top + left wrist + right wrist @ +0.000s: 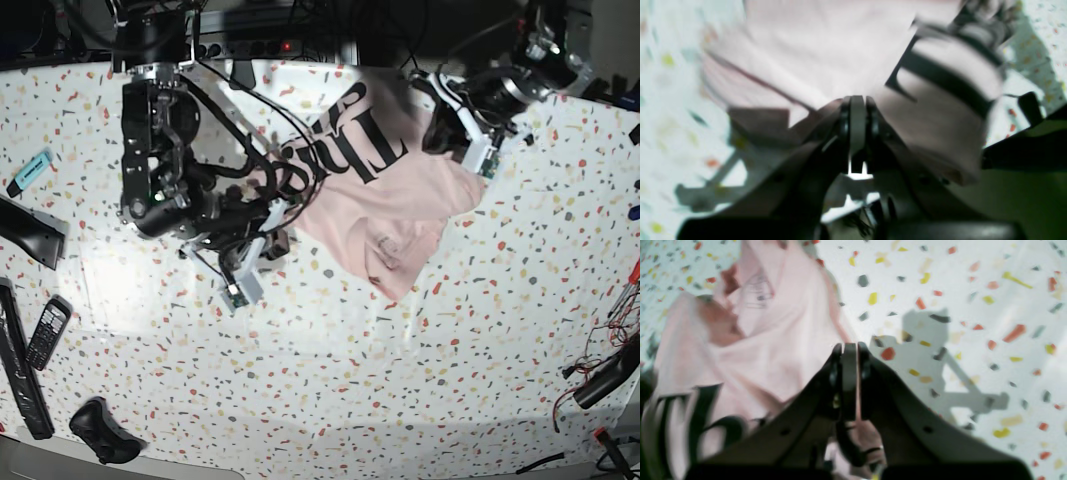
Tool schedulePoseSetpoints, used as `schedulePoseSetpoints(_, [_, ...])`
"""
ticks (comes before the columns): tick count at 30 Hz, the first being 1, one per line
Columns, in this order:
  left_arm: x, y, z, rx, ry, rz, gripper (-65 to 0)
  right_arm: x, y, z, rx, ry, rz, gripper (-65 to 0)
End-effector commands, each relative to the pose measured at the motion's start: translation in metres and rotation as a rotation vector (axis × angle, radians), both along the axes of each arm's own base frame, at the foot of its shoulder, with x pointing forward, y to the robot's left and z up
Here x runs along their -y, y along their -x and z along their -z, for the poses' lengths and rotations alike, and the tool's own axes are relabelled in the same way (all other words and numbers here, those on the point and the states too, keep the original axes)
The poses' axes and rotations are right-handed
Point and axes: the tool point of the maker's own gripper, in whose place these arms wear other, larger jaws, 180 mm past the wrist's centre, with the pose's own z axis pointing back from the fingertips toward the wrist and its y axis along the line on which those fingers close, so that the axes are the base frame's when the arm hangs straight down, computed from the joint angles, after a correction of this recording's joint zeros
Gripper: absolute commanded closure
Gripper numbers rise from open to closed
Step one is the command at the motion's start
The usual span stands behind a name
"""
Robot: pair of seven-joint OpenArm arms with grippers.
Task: Fold the T-shirt properly
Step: 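Pull the bundle's edges apart with both grippers to flatten it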
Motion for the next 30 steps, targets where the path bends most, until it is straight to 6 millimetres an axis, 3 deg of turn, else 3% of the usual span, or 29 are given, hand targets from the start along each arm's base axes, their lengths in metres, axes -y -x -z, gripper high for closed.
schedulePoseSetpoints(1, [0.003,-0.002,-0.001,0.015,0.02,-0.015,0.0,0.002,-0.007,-0.004,0.022,-0.001,0.0,0.0])
schedulePoseSetpoints(7, [-0.004,-0.005,0.042,-0.076,0.016,-0.058,0.0,0.013,-0.006,0.03,-0.035,0.041,0.031,0.0])
schedulePoseSetpoints(14, [-0.018,-0.047,0.064,-0.055,-0.018,-0.091,0.0,0.013,0.015,0.048,-0.097,0.044,0.021,0.0])
schedulePoseSetpoints(22, [-0.033,-0.109,0.072,0.009,-0.053,-0.107,0.0,-0.001,0.054,0.051,-0.117,-0.001,-0.014,0.0])
schedulePoseSetpoints(30, [-0.043,-0.134,0.051,0.046,-0.088,-0.077,0.0,0.001,0.058,0.05,-0.113,0.003,-0.011,0.0])
